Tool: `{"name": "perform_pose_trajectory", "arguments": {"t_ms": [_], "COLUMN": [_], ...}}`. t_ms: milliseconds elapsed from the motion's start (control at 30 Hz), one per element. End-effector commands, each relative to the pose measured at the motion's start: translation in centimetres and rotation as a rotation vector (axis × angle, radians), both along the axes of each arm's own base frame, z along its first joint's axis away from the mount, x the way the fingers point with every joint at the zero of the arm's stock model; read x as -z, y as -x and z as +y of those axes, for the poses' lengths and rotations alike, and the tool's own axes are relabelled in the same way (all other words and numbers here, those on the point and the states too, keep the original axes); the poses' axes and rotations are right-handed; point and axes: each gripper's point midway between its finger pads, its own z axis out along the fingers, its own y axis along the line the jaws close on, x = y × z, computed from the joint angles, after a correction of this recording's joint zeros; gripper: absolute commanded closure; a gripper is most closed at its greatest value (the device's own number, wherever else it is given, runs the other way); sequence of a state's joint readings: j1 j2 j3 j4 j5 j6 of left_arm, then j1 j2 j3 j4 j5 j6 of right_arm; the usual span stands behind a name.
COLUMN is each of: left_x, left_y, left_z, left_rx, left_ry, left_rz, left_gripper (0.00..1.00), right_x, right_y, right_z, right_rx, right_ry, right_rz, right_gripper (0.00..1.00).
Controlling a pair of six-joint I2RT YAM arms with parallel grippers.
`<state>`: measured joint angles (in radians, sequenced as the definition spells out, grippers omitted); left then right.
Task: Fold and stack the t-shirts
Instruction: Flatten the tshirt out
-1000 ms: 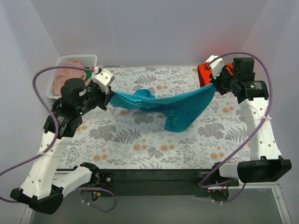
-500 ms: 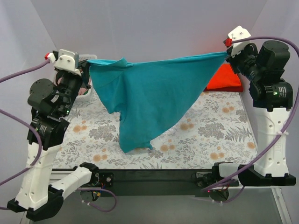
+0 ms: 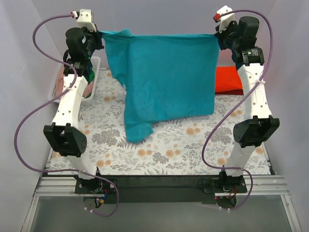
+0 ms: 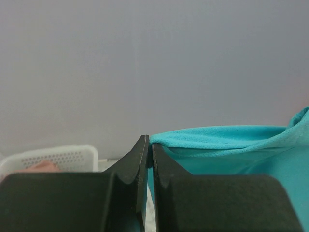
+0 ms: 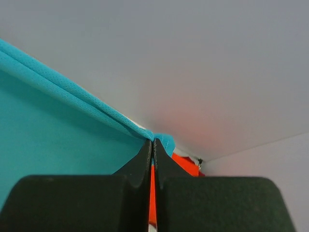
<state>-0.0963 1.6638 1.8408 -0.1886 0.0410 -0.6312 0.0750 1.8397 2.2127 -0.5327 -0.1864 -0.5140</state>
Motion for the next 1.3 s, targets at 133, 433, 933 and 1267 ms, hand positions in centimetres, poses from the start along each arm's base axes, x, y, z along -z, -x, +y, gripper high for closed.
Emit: {"name": "perform_pose_trajectory", "arguments": {"t_ms": [133,433,933,1267], "left_x": [-18.7,-10.8,30.1,37.1], "left_y": [2.9,3.9,17.9,29.7], "left_z": [-0.4,-0.4,-1.1,-0.8], "left_rx": [0.105,0.141,0.448,0.76], "left_ry": [0.078,-0.077,-0.418,-0.523], "left_rz": [-0.468,-0.389,0.487,0.879], "left_gripper": [1.0,1.0,1.0,1.0], "right_x": [-15.4,-9.1,25.1,34.3], "right_y": [0.5,-0.4,8.6,18.4], "right_z": [-1.3,0.5,2.6,0.7], "right_rx": [0.078,-0.021,-0.295,-0.369], "right_ry": [-0.143,-0.136,0.175,0.279], "right_rz": [-0.527,-0.431,0.276,0.602], "right_gripper": [0.99,0.99,0.99,0.99]}}
